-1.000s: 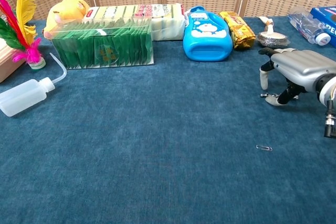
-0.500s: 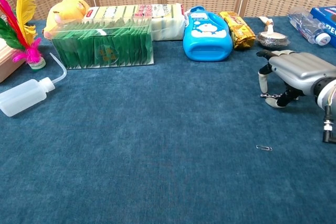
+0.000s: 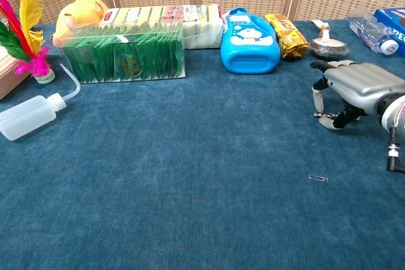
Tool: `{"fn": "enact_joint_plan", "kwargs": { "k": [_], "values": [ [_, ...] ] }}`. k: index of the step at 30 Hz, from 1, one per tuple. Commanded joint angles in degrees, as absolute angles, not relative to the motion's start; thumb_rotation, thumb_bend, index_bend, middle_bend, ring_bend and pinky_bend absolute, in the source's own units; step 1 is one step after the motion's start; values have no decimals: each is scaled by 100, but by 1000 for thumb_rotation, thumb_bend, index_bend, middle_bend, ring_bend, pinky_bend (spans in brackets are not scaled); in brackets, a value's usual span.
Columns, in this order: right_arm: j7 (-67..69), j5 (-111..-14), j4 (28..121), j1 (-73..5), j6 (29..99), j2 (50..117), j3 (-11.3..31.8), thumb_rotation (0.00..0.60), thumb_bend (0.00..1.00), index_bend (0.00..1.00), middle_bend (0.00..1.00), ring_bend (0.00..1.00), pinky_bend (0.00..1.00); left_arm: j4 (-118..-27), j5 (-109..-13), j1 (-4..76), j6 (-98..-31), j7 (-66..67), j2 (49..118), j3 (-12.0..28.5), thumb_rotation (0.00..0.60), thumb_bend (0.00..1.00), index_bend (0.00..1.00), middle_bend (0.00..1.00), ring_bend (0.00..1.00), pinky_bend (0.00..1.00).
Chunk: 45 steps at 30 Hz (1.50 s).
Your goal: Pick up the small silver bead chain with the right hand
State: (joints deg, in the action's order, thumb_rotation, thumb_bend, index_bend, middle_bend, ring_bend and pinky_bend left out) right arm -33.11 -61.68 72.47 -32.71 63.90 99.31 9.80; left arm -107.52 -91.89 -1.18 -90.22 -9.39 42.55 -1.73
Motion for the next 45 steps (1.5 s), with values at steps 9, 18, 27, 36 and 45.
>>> {"fn": "enact_joint_plan", "kwargs": {
  "k": [9,18,27,36,45],
  "values": [
    [-3331,-6261,7290,-3235,6465,9920,932,600,434,608,0,0,0,-10729,-9202,-125,-9039,-986,4246,-178,600,49,0,0,0,0],
    [-2769,-6948,7965,-3043,6863,9528,780,600,439,622,0,0,0,-10725,-9208,-119,-9034,-1009,4244,-179,600,50,0,0,0,0],
    [-2051,-7634,8956,-2870,7147,8946,657,600,442,635,0,0,0,-10746,-9261,-121,-9038,-997,4239,-198,600,50,0,0,0,0],
    [-1144,-8091,9584,-2768,7182,8470,591,600,442,647,0,0,0,-10779,-9305,-125,-9036,-953,4243,-221,600,50,0,0,0,0],
    [215,-8295,10153,-2772,6760,8005,447,600,442,654,0,0,0,-10807,-9331,-97,-8970,-931,4240,-243,600,50,0,0,0,0]
  ]
}}
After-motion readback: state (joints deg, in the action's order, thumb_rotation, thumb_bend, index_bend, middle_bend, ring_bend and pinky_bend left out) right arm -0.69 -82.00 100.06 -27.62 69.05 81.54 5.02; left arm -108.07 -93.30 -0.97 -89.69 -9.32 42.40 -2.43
